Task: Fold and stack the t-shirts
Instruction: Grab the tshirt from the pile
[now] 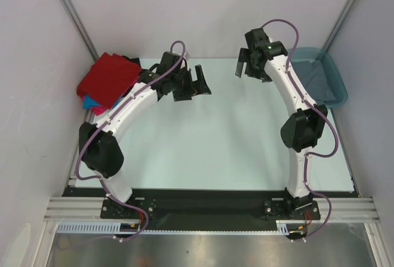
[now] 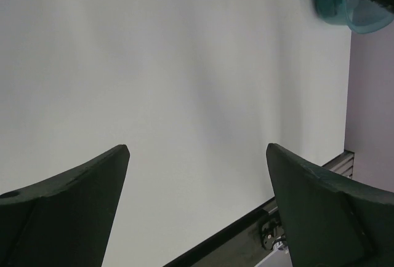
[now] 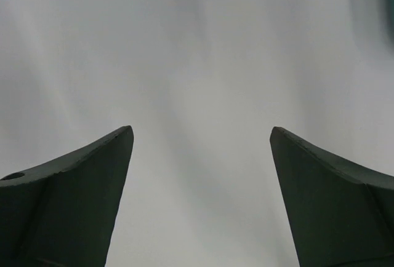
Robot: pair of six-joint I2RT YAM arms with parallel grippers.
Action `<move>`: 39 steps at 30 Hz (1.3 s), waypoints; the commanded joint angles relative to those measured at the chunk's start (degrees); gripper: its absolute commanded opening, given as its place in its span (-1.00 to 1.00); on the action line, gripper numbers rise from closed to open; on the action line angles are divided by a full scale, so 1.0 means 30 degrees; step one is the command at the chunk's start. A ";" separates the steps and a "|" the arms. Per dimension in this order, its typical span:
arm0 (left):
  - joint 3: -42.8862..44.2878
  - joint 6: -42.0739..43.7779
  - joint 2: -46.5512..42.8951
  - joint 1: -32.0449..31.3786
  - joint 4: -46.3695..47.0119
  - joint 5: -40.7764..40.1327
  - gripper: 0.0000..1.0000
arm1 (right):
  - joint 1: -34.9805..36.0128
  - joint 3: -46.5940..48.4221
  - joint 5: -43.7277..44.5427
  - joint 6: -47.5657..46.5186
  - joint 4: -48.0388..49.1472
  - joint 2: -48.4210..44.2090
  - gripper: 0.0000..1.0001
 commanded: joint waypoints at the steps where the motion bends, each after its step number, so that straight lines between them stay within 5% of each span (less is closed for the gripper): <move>1: -0.0191 0.0608 -0.0928 0.0334 0.0203 -0.0288 1.00 | -0.0576 0.1194 0.1354 -0.0516 0.0432 0.0265 0.99; 7: 0.0686 0.0870 0.0185 0.0335 -0.0849 0.0065 1.00 | -0.2070 0.1312 -0.1018 -0.2011 0.1017 0.0500 0.99; 12: 0.1213 0.1486 0.0273 0.0481 -0.1349 -0.0521 1.00 | -0.2482 0.4559 0.0652 0.0245 -0.1002 0.1524 0.99; 23: 0.2855 0.2336 0.0508 0.0627 -0.2229 -0.1400 1.00 | -0.4441 0.3714 0.3550 0.0218 0.0194 0.1613 0.99; 39: 0.3470 0.2131 0.2176 0.1213 -0.1233 0.0239 1.00 | -0.9218 0.6615 0.2410 0.0800 0.1955 0.6035 0.99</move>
